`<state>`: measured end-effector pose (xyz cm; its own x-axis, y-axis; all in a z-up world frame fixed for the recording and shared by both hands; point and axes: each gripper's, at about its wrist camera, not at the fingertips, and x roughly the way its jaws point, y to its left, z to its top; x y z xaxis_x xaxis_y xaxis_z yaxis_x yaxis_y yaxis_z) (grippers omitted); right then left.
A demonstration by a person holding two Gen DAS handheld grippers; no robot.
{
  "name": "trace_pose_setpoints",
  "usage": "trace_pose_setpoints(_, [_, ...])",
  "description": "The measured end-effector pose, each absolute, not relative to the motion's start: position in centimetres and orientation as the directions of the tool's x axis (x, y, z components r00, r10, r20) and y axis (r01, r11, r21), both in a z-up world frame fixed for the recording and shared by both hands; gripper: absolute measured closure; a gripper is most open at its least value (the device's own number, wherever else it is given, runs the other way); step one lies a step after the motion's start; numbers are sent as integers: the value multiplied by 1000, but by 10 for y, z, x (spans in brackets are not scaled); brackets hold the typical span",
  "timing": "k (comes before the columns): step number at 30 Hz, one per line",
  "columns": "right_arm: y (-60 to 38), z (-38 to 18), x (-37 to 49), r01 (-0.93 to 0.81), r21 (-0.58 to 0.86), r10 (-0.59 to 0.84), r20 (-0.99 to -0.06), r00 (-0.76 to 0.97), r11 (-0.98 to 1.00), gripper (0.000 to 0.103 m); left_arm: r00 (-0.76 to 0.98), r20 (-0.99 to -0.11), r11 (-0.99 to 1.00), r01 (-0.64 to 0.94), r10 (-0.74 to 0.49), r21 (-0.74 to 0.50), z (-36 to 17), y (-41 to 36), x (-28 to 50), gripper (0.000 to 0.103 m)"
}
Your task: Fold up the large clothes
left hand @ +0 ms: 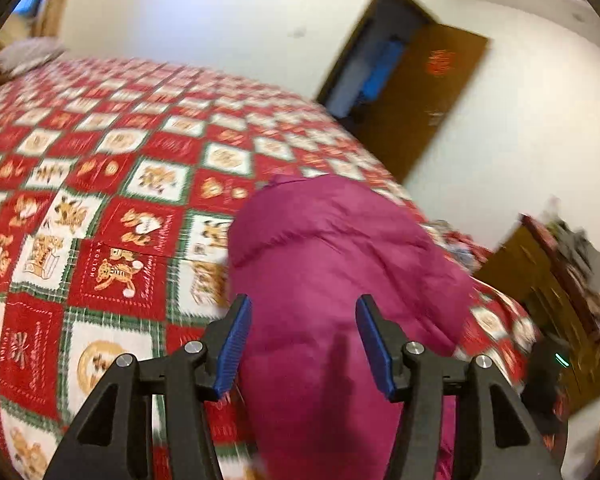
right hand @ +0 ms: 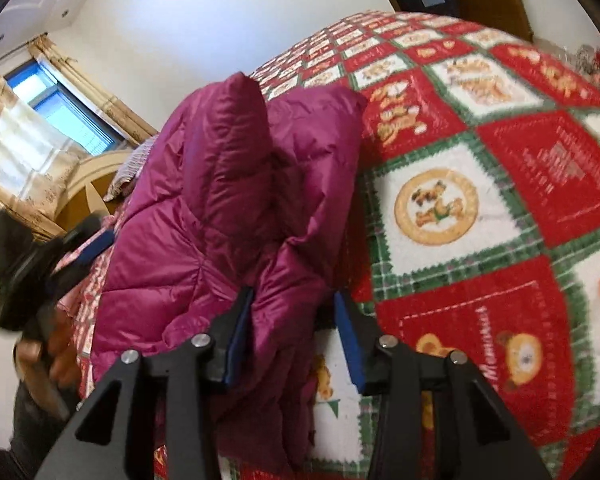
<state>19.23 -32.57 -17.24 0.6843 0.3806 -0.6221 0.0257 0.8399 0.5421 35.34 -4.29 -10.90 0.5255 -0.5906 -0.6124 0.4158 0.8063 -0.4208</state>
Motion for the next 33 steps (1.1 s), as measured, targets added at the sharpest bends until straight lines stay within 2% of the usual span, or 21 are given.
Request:
trace_pose_setpoints(2, [-328, -155, 187, 28, 498, 338, -626, 702, 867, 59, 515, -662, 837, 378, -545, -396, -122, -61, 361, 48])
trace_pose_setpoints(4, [-332, -129, 182, 32, 431, 269, -618, 739, 902, 59, 526, -671, 851, 370, -523, -373, -128, -66, 353, 48])
trace_pose_setpoints(6, [-334, -95, 184, 21, 378, 223, -589, 777, 925, 59, 557, -668, 867, 376, -494, -327, -128, -72, 343, 43])
trace_pose_setpoints(9, [-327, -59, 204, -36, 371, 252, -553, 794, 928, 59, 576, -672, 878, 395, -466, -269, -127, -81, 339, 39])
trace_pose_setpoints(12, [-315, -43, 253, -62, 438, 322, -552, 769, 897, 59, 590, -676, 887, 399, -441, -230, -128, -88, 343, 39])
trace_pose_setpoints(15, [-302, -59, 299, -15, 466, 332, -608, 721, 885, 59, 602, -681, 893, 411, -416, -182, -126, -93, 343, 38])
trace_pose_setpoints(19, [-291, -107, 323, 93, 330, 191, -729, 657, 939, 63, 615, -687, 901, 412, -386, -137, -114, -96, 348, 38])
trace_pose_setpoints(22, [-301, -130, 315, 112, 334, 181, -728, 661, 936, 64, 650, -669, 916, 382, -361, -124, -103, -103, 356, 38])
trace_pose_setpoints(26, [-304, -146, 302, 131, 318, 140, -702, 698, 939, 64, 622, -720, 930, 359, -306, -85, -121, -128, 376, 36])
trace_pose_setpoints(33, [-296, -165, 300, 135, 261, 75, -660, 748, 956, 64, 634, -720, 943, 322, -281, -85, -155, -135, 384, 21])
